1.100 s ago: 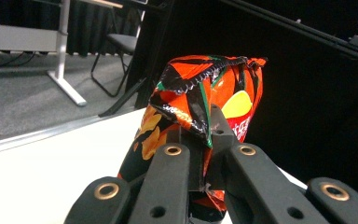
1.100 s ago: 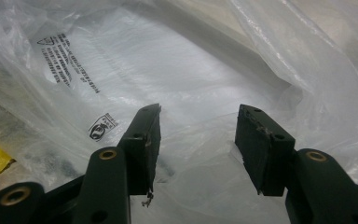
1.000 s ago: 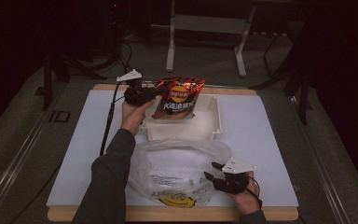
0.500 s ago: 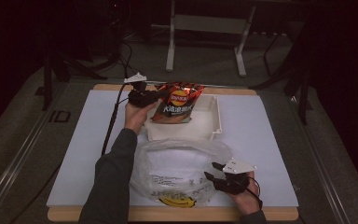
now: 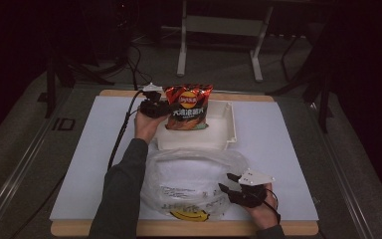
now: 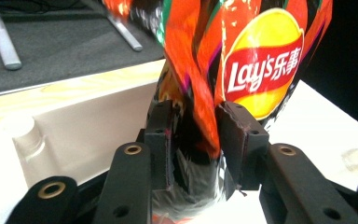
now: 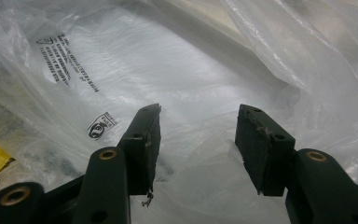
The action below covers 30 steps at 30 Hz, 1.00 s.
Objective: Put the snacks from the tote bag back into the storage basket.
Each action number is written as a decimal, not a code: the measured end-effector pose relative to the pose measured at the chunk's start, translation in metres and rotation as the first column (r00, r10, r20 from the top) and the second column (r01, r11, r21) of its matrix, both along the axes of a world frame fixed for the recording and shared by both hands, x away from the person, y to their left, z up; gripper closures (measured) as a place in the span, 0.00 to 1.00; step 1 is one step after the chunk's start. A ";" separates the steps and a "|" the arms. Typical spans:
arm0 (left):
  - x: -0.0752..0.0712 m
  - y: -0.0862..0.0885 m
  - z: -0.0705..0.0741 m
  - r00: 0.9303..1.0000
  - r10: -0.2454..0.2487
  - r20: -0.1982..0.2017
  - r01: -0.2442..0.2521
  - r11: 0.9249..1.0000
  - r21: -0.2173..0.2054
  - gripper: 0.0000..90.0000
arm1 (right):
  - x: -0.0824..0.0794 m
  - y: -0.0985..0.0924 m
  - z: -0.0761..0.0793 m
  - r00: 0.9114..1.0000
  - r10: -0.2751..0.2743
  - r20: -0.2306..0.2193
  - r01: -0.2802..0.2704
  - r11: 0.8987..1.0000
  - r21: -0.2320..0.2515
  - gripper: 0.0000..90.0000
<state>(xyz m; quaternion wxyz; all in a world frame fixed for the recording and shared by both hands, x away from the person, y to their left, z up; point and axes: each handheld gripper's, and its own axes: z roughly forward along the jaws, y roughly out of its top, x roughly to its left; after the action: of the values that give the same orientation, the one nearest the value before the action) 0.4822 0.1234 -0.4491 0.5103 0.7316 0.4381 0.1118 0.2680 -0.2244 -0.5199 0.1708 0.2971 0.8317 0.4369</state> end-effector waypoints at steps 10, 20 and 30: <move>0.002 -0.001 -0.014 0.997 0.051 -0.056 -0.049 0.998 0.049 0.67 | 0.000 0.001 -0.001 1.000 0.000 -0.002 0.000 1.000 -0.001 0.55; 0.000 -0.009 -0.014 0.995 0.085 -0.057 -0.075 0.984 0.160 0.67 | 0.000 0.002 -0.001 1.000 0.003 -0.002 -0.003 1.000 -0.003 0.55; 0.003 -0.017 -0.015 0.989 0.121 -0.088 -0.092 0.958 0.273 0.69 | 0.000 0.002 -0.002 1.000 0.002 -0.005 -0.002 1.000 -0.004 0.55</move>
<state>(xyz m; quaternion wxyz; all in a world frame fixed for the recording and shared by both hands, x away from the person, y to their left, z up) 0.4848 0.1063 -0.4640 0.3766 0.7739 0.4836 0.1592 0.2675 -0.2228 -0.5214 0.1691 0.2969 0.8333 0.4345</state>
